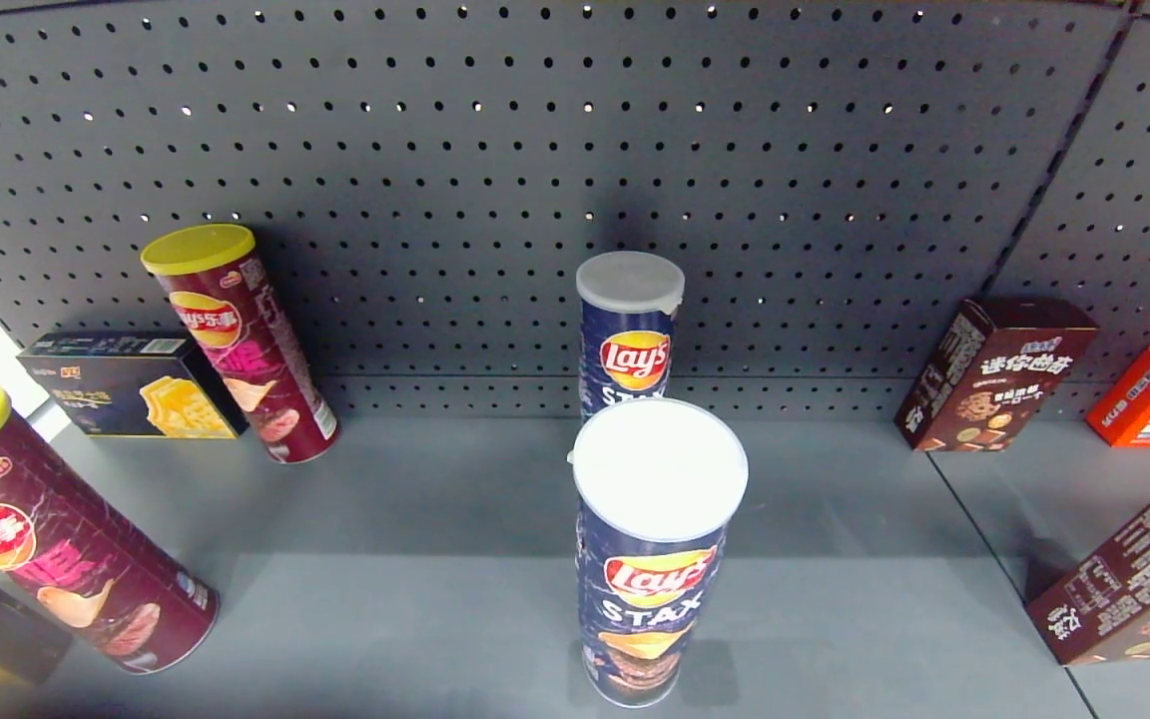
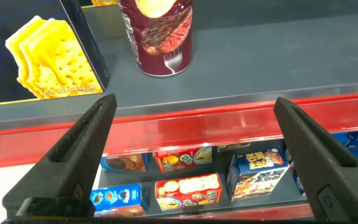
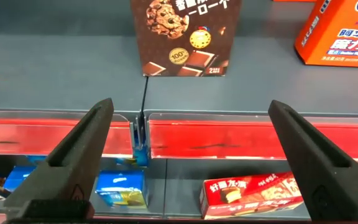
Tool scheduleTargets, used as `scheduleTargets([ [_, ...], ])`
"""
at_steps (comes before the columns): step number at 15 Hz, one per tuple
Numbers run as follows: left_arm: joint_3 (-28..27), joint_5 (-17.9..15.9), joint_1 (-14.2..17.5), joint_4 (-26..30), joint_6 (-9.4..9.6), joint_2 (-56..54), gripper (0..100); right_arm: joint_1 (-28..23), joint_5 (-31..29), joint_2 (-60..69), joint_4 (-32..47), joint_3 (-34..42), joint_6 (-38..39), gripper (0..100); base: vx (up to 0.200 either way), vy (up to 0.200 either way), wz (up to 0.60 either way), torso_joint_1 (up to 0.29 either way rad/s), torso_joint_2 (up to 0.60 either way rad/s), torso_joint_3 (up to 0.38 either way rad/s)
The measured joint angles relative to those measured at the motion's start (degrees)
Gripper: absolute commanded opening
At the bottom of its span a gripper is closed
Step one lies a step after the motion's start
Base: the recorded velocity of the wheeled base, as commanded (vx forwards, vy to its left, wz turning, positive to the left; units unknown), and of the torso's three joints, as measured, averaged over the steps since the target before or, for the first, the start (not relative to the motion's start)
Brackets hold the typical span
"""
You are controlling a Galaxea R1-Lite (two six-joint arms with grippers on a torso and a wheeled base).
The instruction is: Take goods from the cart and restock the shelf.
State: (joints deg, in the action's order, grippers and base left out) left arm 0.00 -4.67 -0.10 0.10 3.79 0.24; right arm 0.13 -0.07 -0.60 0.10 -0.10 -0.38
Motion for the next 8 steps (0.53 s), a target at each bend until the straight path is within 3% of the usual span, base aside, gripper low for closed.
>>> scheduleTargets([
  [8, 0.0, 0.0, 0.0, 0.0, 0.00, 0.0, 100, -0.1, 0.3, 0.2, 0.0, 0.0, 0.0, 100, 0.000, 0.000, 0.00, 0.000, 0.00, 0.000],
])
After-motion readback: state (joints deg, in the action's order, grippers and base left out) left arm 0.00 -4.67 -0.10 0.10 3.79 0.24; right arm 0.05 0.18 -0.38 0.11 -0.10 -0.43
